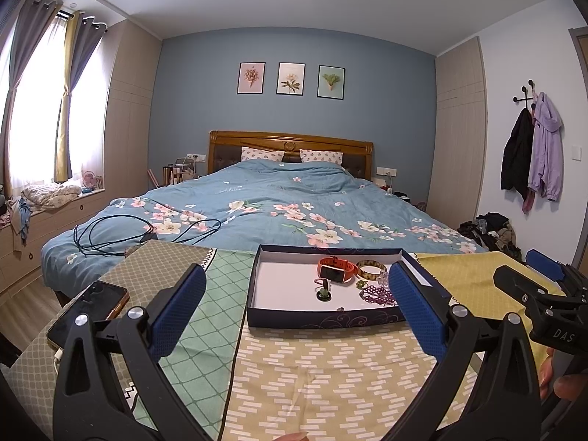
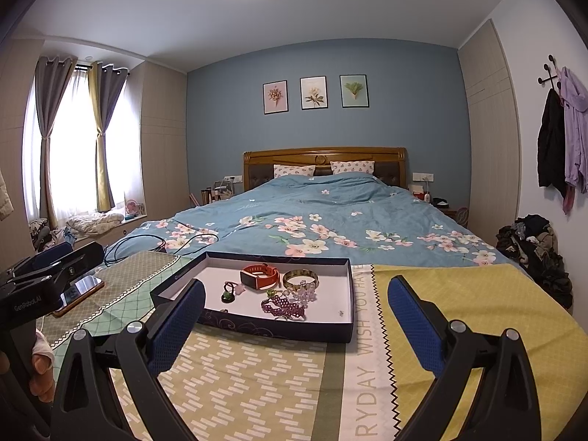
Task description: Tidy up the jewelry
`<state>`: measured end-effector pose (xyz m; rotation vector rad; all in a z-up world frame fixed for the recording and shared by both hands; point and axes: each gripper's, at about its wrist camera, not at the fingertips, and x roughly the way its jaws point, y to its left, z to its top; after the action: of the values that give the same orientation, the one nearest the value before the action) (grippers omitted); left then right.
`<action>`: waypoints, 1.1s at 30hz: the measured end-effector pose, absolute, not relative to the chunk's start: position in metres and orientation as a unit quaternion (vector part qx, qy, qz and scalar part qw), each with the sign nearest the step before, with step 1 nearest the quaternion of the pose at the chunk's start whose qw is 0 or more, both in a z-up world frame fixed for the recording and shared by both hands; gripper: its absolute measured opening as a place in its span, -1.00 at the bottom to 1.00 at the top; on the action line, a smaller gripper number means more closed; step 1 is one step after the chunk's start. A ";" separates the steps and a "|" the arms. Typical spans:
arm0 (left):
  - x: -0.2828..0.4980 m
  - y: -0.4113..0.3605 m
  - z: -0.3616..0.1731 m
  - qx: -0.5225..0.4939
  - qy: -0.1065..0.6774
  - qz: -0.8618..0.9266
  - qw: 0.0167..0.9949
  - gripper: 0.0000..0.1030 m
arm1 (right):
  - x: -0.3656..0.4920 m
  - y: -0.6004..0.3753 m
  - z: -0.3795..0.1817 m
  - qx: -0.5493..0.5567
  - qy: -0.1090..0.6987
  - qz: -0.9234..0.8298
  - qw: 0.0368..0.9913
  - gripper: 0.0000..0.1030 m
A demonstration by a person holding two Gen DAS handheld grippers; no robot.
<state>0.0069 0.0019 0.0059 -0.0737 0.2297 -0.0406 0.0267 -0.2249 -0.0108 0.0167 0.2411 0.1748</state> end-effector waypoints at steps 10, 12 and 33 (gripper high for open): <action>0.006 0.002 0.006 -0.037 0.113 -0.020 0.993 0.91 | 0.026 -0.225 -0.011 0.007 0.119 0.086 0.989 0.86; 0.005 0.002 0.005 -0.037 0.113 -0.020 0.993 0.91 | 0.027 -0.224 -0.011 0.008 0.121 0.087 0.989 0.86; 0.005 0.002 0.004 -0.036 0.112 -0.019 0.993 0.91 | 0.030 -0.222 -0.013 0.009 0.123 0.089 0.988 0.86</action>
<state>0.0053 0.0021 0.0045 -0.0723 0.2242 -0.0376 0.0301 -0.2223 -0.0126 0.0177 0.2468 0.1779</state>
